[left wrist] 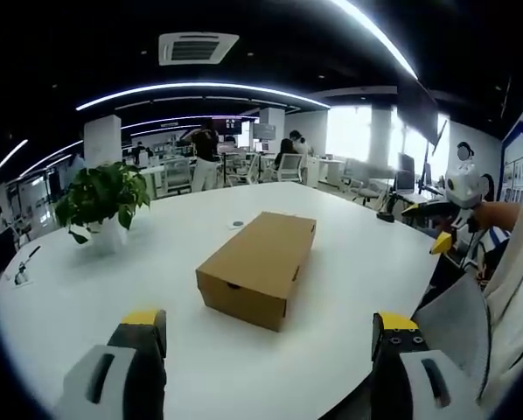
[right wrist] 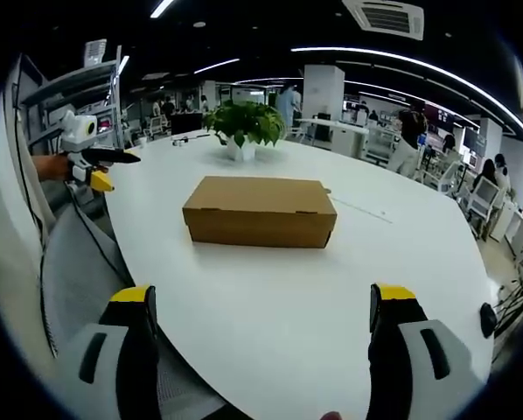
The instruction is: Operate the shoe box by opening the lid, removing the specified soft item, and placing it in the target area until the item is outside and the box remains undamaged.
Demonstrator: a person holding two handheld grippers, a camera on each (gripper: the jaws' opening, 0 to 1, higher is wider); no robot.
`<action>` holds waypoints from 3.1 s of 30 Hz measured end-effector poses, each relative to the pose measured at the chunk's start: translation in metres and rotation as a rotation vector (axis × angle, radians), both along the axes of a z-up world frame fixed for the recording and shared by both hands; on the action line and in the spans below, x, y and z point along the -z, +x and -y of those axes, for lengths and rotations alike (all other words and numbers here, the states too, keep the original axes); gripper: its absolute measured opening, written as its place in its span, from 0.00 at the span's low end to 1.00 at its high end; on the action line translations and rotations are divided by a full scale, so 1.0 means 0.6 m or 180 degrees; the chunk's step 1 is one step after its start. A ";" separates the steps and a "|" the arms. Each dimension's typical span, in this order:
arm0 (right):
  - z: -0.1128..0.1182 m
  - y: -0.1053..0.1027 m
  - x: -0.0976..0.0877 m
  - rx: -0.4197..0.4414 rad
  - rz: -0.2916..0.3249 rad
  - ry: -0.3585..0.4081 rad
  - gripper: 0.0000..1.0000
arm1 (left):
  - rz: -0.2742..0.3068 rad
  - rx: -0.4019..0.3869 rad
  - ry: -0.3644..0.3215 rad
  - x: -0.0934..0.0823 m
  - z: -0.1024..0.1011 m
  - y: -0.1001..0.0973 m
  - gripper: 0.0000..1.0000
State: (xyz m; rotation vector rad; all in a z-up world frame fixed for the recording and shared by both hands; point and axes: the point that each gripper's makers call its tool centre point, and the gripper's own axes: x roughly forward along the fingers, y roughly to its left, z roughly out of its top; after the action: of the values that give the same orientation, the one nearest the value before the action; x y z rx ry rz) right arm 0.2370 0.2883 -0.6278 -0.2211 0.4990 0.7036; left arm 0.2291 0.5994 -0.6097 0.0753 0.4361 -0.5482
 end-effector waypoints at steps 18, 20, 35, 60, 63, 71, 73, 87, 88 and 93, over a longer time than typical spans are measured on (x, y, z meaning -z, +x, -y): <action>0.000 0.003 0.003 -0.0063 -0.0032 0.0009 0.96 | -0.0050 -0.0018 0.0041 0.010 0.005 0.001 1.00; 0.001 0.003 0.003 -0.0071 -0.0039 0.0000 0.96 | -0.0051 -0.0022 0.0035 0.010 0.005 0.002 1.00; 0.010 0.016 0.009 -0.0106 -0.0072 0.0000 0.96 | -0.0095 -0.0042 0.0000 0.021 0.021 0.008 1.00; 0.000 0.102 0.033 -0.0454 -0.0139 -0.0107 0.96 | -0.0141 -0.0493 0.0116 0.048 0.008 0.035 0.94; -0.002 0.113 0.035 -0.0513 -0.0142 -0.0121 0.96 | -0.0162 -0.0541 0.0144 0.053 0.007 0.037 0.93; -0.003 0.146 0.046 -0.0629 -0.0159 -0.0140 0.96 | -0.0201 -0.0603 0.0170 0.068 0.014 0.051 0.92; -0.003 0.152 0.048 -0.0649 -0.0170 -0.0141 0.96 | -0.0228 -0.0622 0.0171 0.074 0.019 0.055 0.91; -0.004 0.211 0.071 -0.0876 -0.0157 -0.0223 0.96 | -0.0273 -0.0745 0.0199 0.101 0.058 0.079 0.83; -0.005 0.215 0.072 -0.0891 -0.0150 -0.0237 0.96 | -0.0268 -0.0753 0.0203 0.102 0.060 0.080 0.83; -0.008 0.245 0.082 -0.0988 -0.0047 -0.0296 0.96 | -0.0268 -0.0829 0.0209 0.111 0.069 0.086 0.83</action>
State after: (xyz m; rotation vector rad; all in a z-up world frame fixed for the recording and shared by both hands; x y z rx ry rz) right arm 0.3841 0.2933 -0.6769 -0.3860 0.5174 0.9858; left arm 0.2805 0.5579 -0.6765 0.0572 0.5369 -0.2814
